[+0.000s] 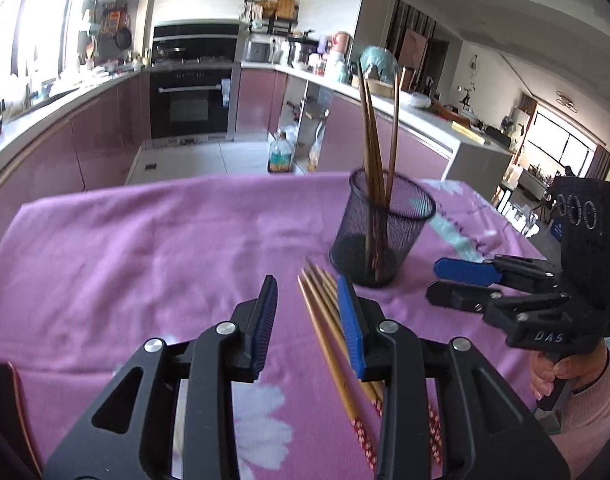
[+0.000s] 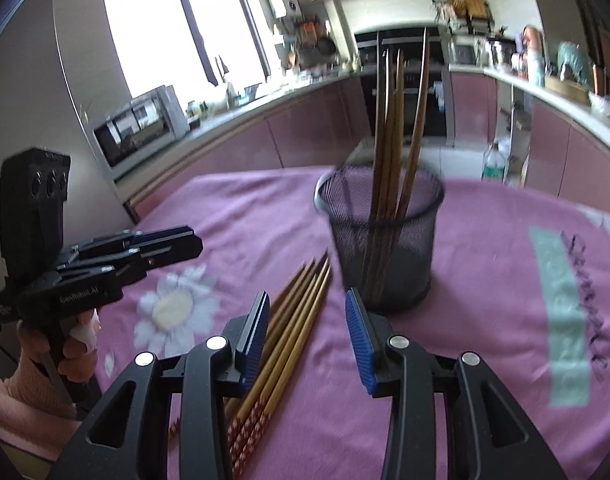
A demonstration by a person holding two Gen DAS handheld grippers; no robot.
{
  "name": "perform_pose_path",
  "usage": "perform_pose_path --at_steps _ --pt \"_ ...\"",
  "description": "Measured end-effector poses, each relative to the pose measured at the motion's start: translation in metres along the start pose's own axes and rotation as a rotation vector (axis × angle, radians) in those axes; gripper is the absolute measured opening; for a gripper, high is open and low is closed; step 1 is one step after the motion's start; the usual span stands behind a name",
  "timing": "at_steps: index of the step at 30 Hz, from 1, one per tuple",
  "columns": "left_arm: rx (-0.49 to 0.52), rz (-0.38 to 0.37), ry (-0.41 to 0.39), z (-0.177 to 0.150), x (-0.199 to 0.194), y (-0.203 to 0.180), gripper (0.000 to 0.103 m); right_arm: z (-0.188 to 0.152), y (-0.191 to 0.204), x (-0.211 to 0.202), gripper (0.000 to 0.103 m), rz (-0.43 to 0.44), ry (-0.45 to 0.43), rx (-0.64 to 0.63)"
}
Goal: Organize utensils
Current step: 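Pull both open tools back from the cup toward the pile, then close the right tool on a chopstick while the left tool grasps another chopstick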
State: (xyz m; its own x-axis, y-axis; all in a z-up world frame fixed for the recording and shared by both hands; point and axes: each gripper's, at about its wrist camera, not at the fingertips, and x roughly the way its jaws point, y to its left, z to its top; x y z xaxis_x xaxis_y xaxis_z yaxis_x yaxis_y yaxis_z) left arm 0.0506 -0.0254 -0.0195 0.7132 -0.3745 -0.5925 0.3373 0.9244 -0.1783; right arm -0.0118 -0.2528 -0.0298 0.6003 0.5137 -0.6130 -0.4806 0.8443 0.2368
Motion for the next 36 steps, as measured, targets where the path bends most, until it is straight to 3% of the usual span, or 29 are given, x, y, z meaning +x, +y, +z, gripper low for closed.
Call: perform_pose_path --at_steps 12,36 --pt "0.005 -0.012 0.141 -0.045 0.032 -0.002 0.032 -0.025 0.007 0.024 0.037 -0.028 0.102 0.009" --pt "0.025 -0.007 0.216 -0.059 0.052 -0.01 0.032 -0.034 0.014 0.038 0.037 -0.104 0.155 -0.028"
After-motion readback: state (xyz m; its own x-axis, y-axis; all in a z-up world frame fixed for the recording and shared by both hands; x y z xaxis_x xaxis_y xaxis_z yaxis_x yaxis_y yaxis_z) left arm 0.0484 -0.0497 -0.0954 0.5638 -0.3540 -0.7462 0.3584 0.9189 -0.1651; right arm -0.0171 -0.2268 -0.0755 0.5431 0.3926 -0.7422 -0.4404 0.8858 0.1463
